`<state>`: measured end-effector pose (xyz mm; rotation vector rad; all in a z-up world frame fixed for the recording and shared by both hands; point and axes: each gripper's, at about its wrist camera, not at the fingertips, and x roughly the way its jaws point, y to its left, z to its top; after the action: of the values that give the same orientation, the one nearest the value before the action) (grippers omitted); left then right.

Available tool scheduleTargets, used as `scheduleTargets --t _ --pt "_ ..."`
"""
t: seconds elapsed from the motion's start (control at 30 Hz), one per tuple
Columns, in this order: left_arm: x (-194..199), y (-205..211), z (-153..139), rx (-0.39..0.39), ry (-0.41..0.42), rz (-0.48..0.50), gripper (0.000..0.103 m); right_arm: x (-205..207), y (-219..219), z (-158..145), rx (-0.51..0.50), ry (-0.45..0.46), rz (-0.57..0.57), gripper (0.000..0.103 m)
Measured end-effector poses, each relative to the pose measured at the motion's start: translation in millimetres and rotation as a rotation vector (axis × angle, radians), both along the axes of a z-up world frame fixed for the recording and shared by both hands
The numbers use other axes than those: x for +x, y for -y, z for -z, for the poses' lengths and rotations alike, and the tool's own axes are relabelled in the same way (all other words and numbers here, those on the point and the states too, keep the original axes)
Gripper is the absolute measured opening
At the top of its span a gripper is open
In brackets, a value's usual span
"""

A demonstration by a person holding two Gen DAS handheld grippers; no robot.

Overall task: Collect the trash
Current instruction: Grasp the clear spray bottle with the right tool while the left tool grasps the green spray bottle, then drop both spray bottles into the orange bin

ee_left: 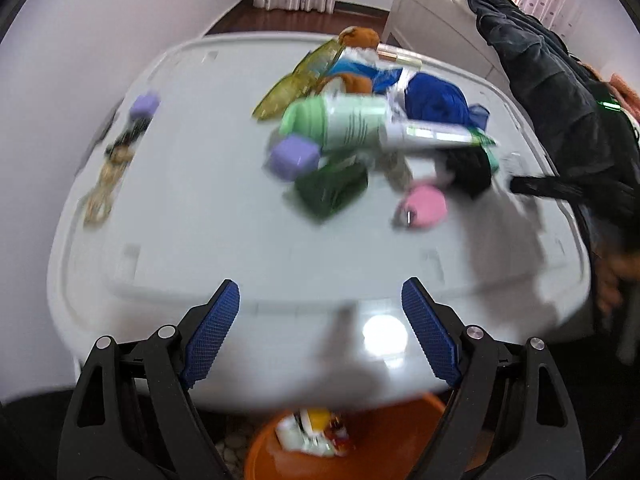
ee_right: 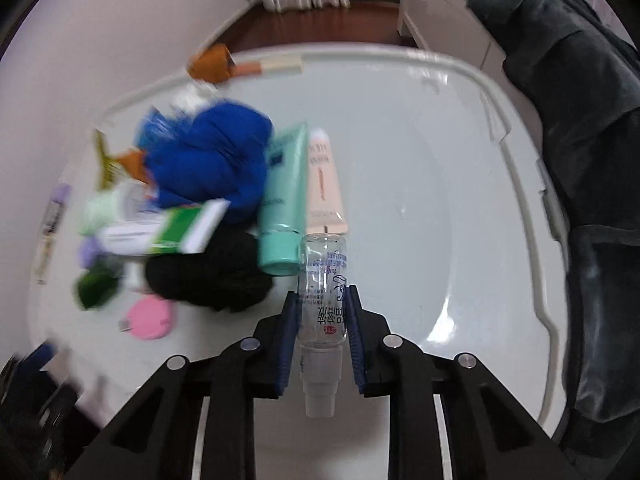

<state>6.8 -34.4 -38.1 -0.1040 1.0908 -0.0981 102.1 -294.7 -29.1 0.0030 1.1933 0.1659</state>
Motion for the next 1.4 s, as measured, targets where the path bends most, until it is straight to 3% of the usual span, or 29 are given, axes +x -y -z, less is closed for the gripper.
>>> scheduleTargets --t 0.1,0.2,0.27,0.33,0.4,0.53,0.67,1.13,1.4 --pt "25 11 3 0.06 0.034 0.043 0.081 -21 12 -21 0.092 0.043 0.002 0.024" --pt "48 19 19 0.079 0.014 0.102 0.08 -37 19 -32 0.155 0.069 0.012 0.024" --pt "61 25 31 0.107 0.0 0.145 0.071 -41 20 -35 0.179 0.075 0.015 0.024" --pt "67 30 32 0.112 0.046 0.19 0.064 -40 24 -32 0.194 0.063 0.018 0.024" --pt "74 29 31 0.096 0.058 0.204 0.048 -38 24 -32 0.2 0.058 0.022 0.024" --pt "76 28 31 0.066 0.082 0.235 0.044 -38 17 -31 0.203 0.072 0.011 0.024" --pt "59 22 19 0.035 0.087 0.21 0.036 -43 14 -34 0.198 0.092 0.002 0.024" --pt "-33 7 -25 0.047 0.149 0.195 0.036 -98 -21 -34 0.247 0.057 -0.057 0.024" --pt "-96 0 -75 0.044 0.236 0.23 0.036 -151 -43 -79 0.252 0.126 -0.161 0.024"
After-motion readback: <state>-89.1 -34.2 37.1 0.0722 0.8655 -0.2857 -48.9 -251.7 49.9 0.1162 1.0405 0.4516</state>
